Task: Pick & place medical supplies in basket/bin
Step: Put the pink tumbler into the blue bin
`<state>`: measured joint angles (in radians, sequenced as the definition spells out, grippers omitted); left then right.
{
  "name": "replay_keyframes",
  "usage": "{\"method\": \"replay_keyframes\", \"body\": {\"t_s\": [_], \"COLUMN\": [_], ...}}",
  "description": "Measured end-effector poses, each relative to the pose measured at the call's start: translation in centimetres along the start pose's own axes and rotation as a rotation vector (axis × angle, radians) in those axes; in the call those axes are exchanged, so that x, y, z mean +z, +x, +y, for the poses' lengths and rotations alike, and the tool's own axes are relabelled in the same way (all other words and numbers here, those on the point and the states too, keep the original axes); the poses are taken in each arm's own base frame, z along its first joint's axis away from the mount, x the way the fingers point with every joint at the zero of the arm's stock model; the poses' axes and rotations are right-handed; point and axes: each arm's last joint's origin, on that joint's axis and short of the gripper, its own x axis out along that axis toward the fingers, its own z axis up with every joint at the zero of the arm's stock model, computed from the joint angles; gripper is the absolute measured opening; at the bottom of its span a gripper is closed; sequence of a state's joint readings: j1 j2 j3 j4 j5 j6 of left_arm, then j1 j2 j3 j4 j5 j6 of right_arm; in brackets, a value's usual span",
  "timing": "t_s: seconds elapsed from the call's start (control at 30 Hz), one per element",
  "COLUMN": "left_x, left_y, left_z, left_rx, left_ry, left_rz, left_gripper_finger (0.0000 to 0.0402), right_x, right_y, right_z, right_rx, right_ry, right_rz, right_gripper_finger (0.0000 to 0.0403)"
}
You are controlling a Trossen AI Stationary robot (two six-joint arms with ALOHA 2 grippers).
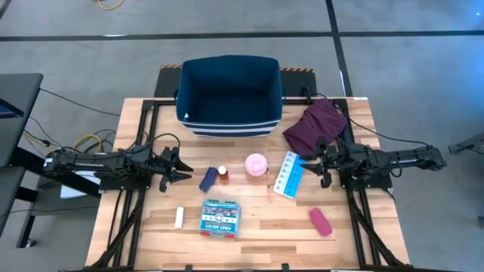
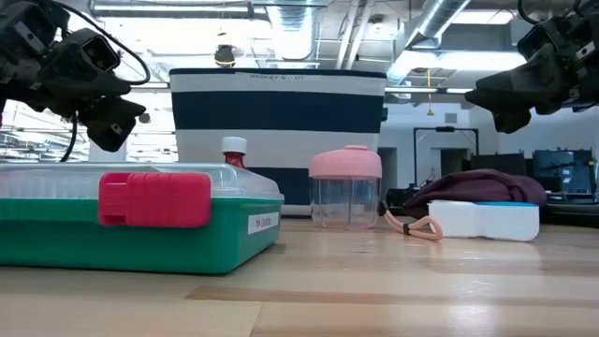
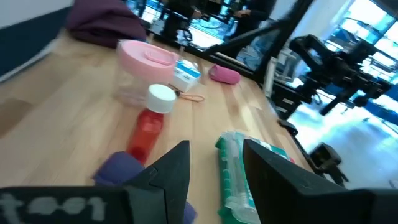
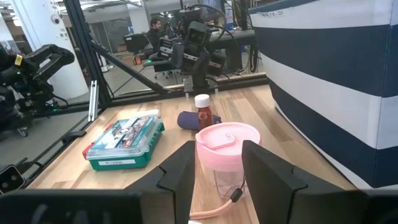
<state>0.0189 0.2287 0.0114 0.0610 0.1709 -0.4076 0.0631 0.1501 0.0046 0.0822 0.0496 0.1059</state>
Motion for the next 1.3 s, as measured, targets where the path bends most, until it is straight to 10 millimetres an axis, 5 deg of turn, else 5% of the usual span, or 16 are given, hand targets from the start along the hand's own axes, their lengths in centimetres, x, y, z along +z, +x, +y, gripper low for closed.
{"method": "replay_keyframes", "body": {"t_s": [1.3], "left_x": [0.6], "left_y": [-0.3], "left_z": [1.2], "left_rx": [0.430], "left_ry": [-0.050], "left_rz": [-0.209], "left_gripper_finger": [0.0137], "right_x": [0.0], "right_y": [0.0], "right_z": [0.0], "right_rx": [0.000], "right_ry": [0.000], "right_rz": [0.000], "right_gripper_finger": [0.0125]}}
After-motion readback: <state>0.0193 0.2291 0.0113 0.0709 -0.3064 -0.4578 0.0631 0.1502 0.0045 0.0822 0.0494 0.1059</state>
